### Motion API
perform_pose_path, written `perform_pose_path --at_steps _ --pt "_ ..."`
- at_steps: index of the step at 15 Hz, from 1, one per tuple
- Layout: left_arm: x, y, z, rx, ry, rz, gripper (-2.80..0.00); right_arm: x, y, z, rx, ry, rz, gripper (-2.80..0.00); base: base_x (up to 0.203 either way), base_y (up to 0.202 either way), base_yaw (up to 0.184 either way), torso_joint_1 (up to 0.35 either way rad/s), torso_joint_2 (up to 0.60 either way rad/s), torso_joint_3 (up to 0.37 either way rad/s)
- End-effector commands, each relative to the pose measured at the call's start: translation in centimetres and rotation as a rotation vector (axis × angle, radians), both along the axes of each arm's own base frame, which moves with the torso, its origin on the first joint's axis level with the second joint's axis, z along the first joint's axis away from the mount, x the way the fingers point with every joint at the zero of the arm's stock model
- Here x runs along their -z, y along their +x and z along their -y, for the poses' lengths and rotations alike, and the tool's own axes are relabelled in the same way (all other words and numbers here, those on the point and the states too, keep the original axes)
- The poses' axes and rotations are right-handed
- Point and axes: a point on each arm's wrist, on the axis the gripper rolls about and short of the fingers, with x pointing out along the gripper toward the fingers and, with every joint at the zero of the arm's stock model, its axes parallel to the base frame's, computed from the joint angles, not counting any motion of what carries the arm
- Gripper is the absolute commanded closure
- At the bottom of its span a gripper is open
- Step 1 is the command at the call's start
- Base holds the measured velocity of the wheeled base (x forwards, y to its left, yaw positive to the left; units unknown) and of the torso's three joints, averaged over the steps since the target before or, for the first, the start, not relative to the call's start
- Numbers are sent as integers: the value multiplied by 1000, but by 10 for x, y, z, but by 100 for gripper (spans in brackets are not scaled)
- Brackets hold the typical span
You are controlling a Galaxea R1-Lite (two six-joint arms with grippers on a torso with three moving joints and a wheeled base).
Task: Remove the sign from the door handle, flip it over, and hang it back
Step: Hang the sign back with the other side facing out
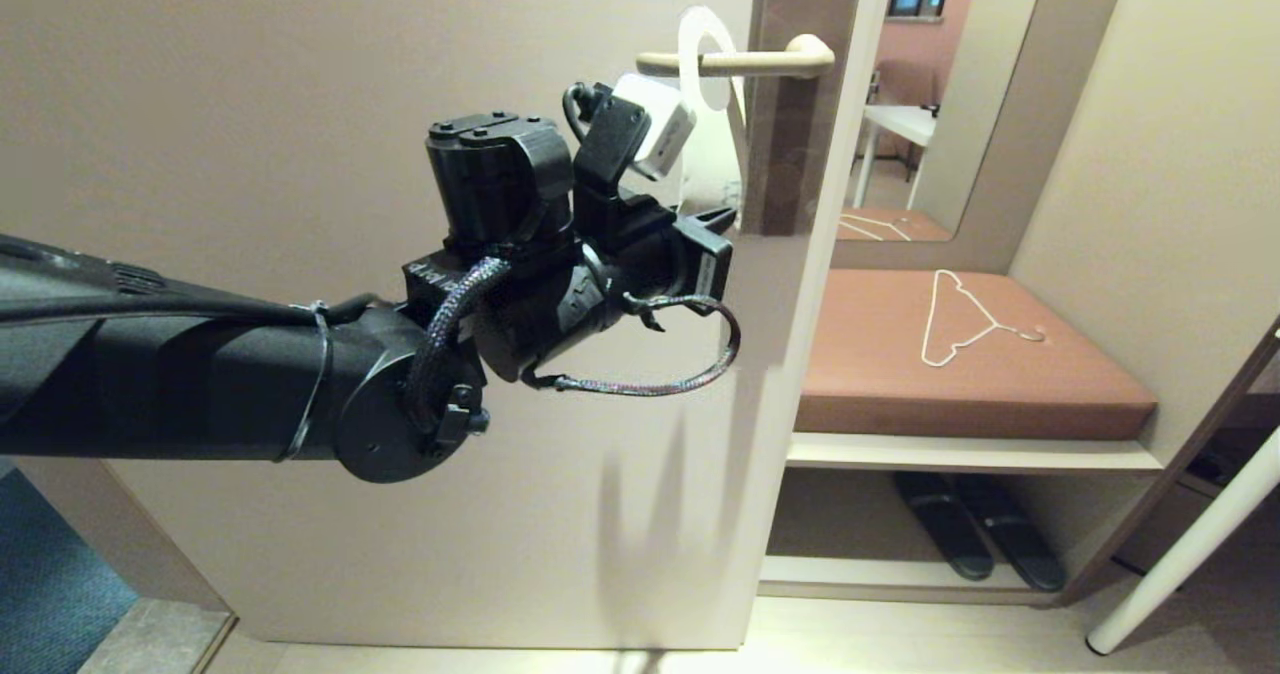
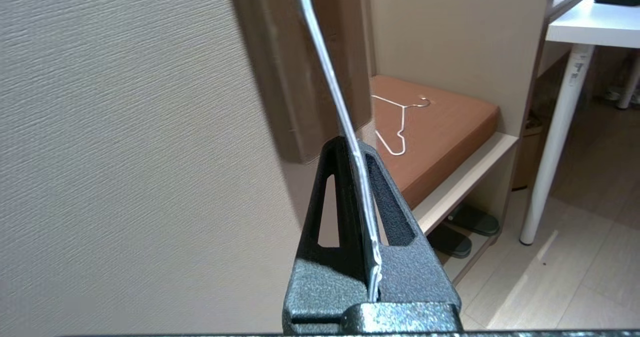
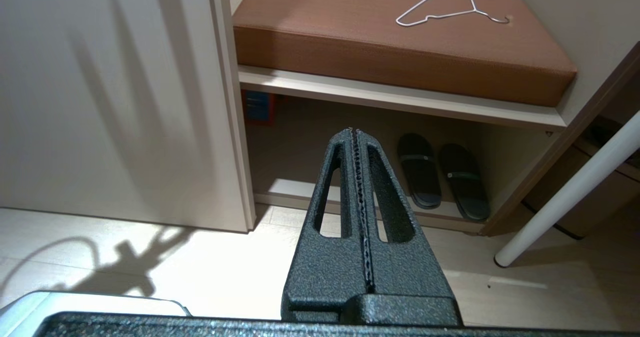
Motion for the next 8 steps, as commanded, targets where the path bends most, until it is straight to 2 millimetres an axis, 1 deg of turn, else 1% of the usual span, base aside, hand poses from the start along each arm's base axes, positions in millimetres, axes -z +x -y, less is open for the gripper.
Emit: perform_pose_path --at_steps 1,8 --pt "0 -1 4 11 -3 7 0 0 0 0 -1 0 -2 0 0 0 0 0 0 0" --pt "-3 1 11 19 10 14 0 0 0 0 -1 0 -2 0 0 0 0 0 0 0"
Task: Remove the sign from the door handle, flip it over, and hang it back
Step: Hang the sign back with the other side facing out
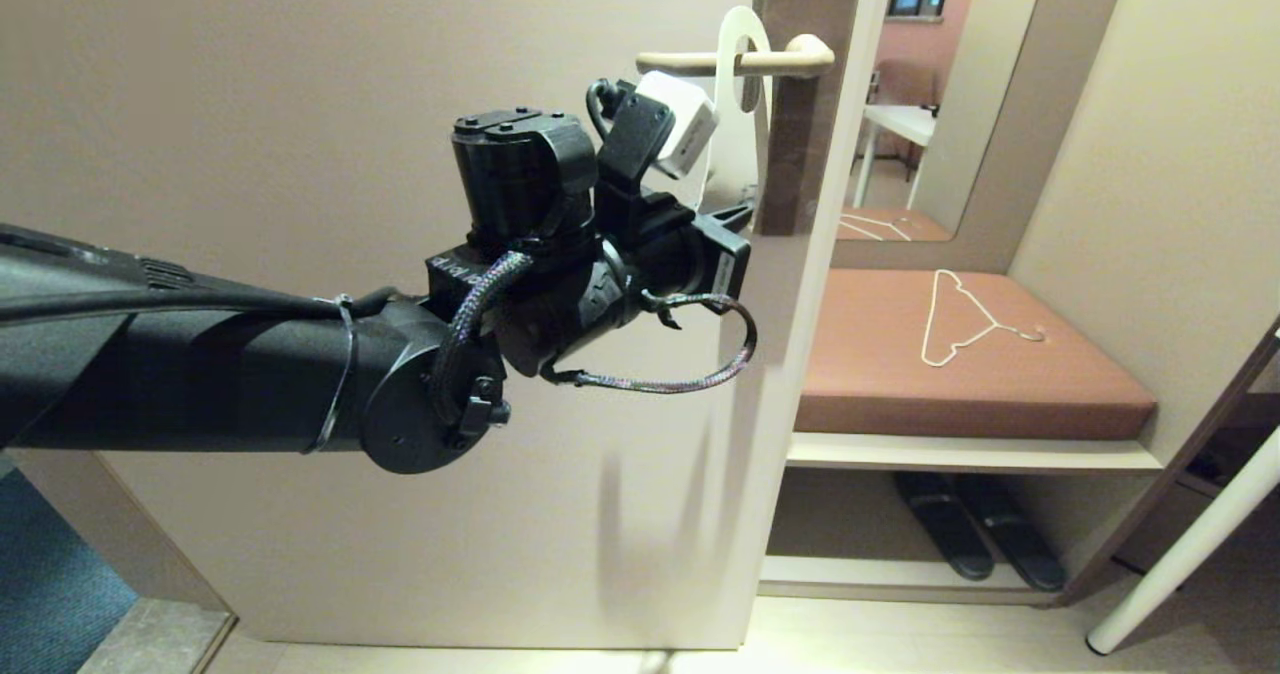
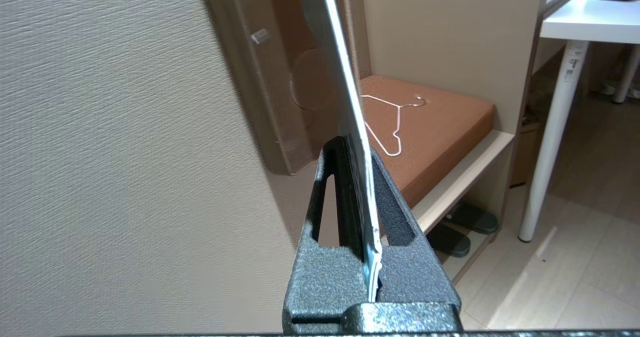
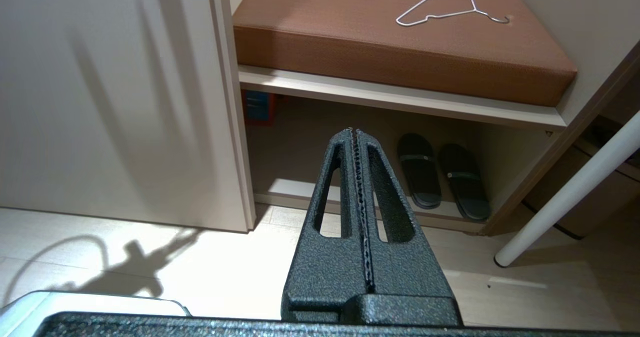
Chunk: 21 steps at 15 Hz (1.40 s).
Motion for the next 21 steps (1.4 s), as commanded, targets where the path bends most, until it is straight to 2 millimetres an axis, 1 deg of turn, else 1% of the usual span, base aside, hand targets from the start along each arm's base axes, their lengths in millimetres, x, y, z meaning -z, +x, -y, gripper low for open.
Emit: perform_pose_path --at_steps 1,4,5,10,14,16,18,21 --pt "-1 -1 3 8 -5 6 0 0 0 0 -1 0 -2 0 0 0 0 0 0 0" --pt "1 -1 5 11 0 1 0 0 0 0 -1 0 -2 0 0 0 0 0 0 0" --pt "1 0 5 10 -1 1 -280 0 0 0 -1 0 -2 0 0 0 0 0 0 0" --pt "-1 -1 3 12 -11 5 -280 0 0 0 -1 0 -2 0 0 0 0 0 0 0" --pt "-9 -4 -2 9 -29 13 -280 0 0 0 -1 0 -2 0 0 0 0 0 0 0" --pt "-18 -8 -8 12 -49 24 -280 0 0 0 -1 0 -2 0 0 0 0 0 0 0" --pt "-22 -12 -18 10 -63 13 -280 0 0 0 -1 0 -2 0 0 0 0 0 0 0" --pt "-19 -15 -39 -4 -51 -7 -280 0 0 0 -1 0 -2 0 0 0 0 0 0 0"
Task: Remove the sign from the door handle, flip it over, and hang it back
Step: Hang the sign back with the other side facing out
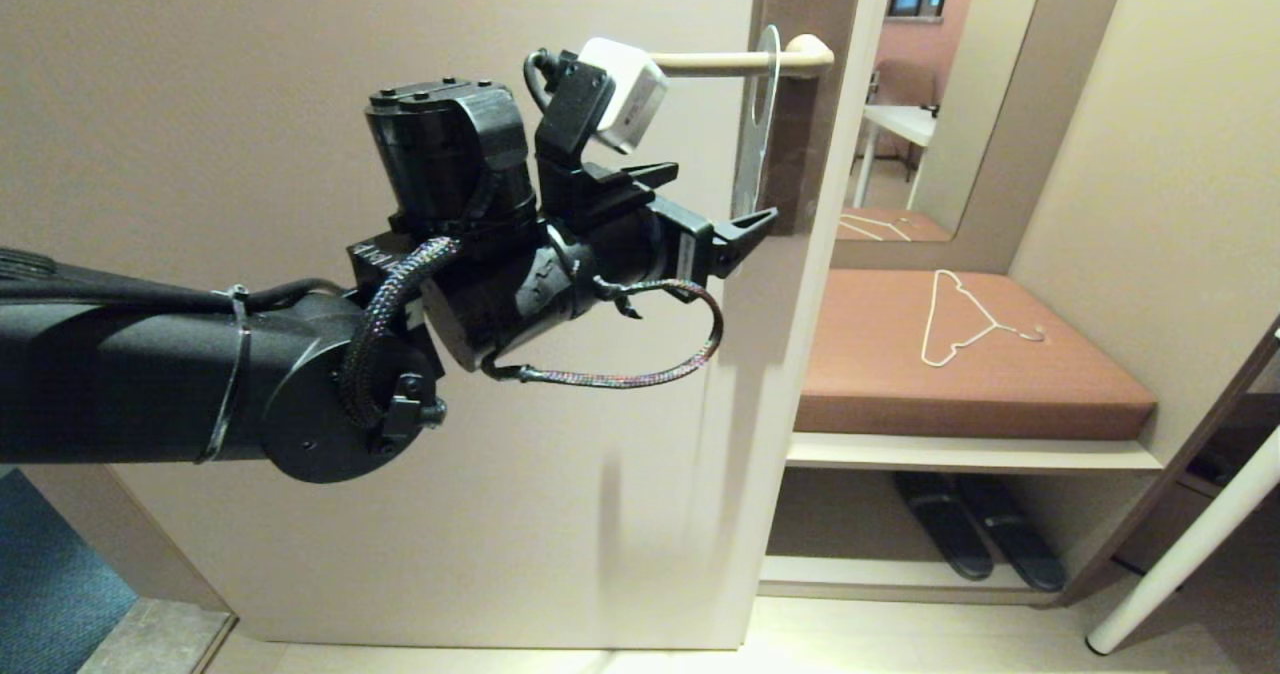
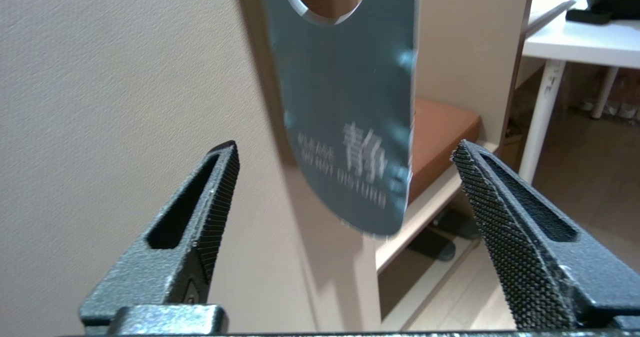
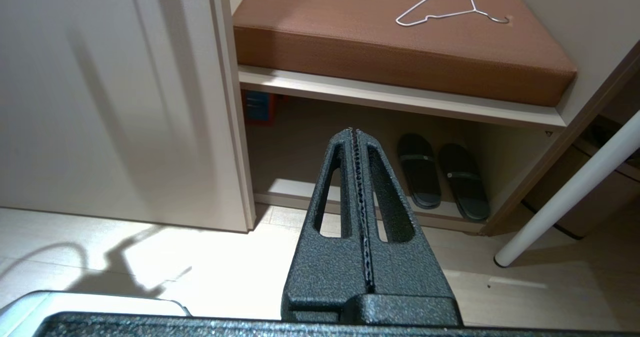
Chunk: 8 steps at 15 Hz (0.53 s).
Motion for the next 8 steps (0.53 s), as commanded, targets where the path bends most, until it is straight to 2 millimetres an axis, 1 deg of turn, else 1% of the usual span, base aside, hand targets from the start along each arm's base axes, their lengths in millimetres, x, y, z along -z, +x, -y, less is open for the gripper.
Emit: perform_pose_path --at_steps 1,4,5,8 --pt "-7 -5 -15 -9 -7 12 -280 0 0 0 -1 -1 -2 0 0 0 0 0 0 0" --pt "-6 -2 -21 -22 -6 11 -280 0 0 0 -1 -1 -2 0 0 0 0 0 0 0" --pt "-6 -2 -21 -20 -7 11 0 0 0 0 -1 -1 -2 0 0 0 0 0 0 0" --pt "-7 -2 -18 -9 -8 13 0 0 0 0 -1 -1 -2 0 0 0 0 0 0 0"
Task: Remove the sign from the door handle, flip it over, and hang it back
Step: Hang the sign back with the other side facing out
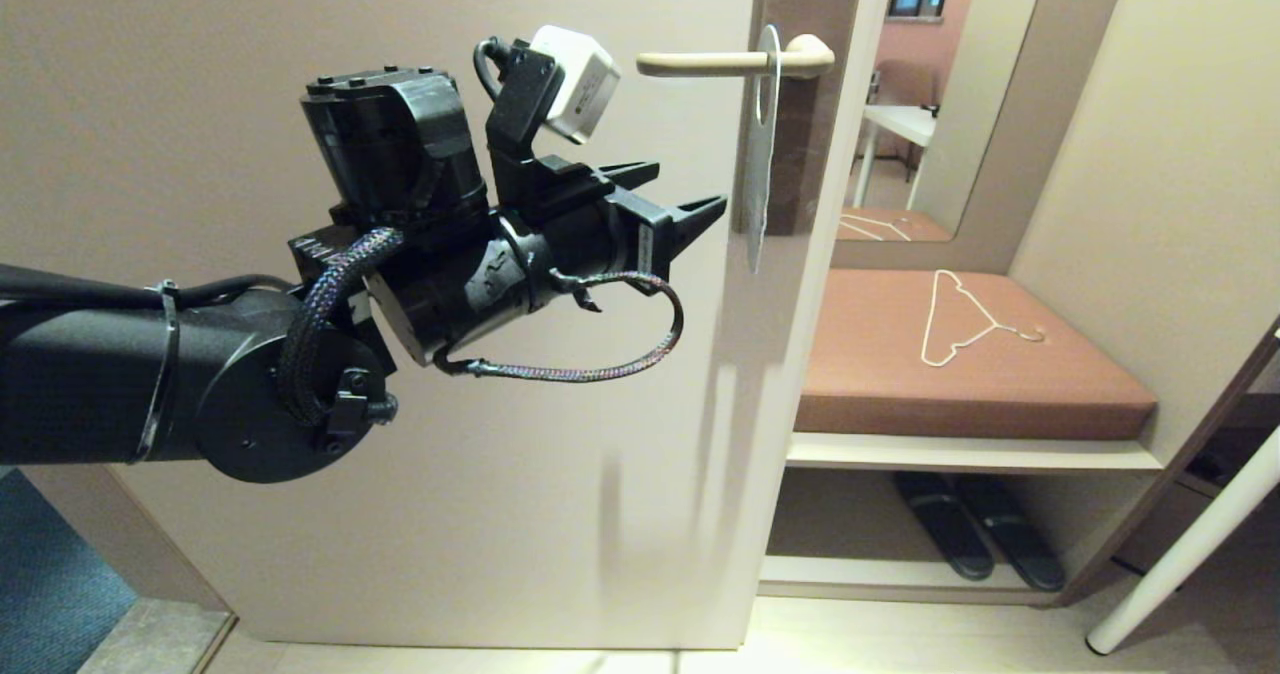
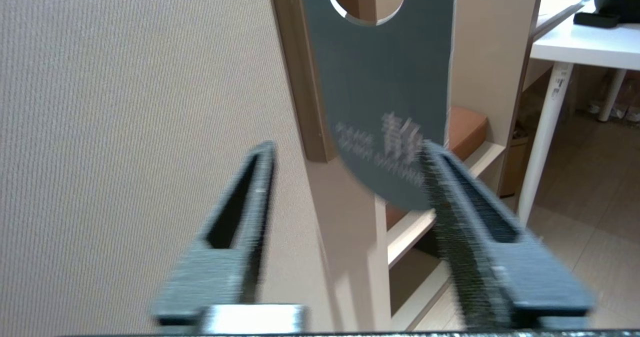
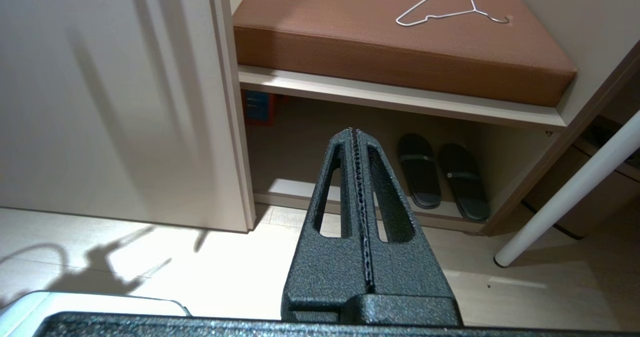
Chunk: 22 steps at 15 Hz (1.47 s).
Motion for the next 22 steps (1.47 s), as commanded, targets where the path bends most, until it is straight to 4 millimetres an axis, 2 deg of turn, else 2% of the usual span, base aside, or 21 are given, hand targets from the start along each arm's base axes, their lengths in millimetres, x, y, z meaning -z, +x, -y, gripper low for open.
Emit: perform_pose_path --at_steps 1,5,10,14,17,19,22 --pt "-2 0 2 4 -6 8 0 0 0 0 -1 0 -2 0 0 0 0 0 0 0" --pt "-2 4 4 6 -11 11 0 0 0 0 -1 0 -2 0 0 0 0 0 0 0" --pt "-9 18 18 42 -33 46 0 0 0 0 -1 0 -2 0 0 0 0 0 0 0" --pt "-13 24 51 98 -72 74 0 0 0 0 -1 0 -2 0 0 0 0 0 0 0" --pt "-4 12 77 164 -66 56 0 0 0 0 -1 0 -2 0 0 0 0 0 0 0" --pt "5 10 87 182 -52 40 0 0 0 0 -1 0 -2 0 0 0 0 0 0 0" --pt "12 18 97 181 -55 41 0 0 0 0 -1 0 -2 0 0 0 0 0 0 0"
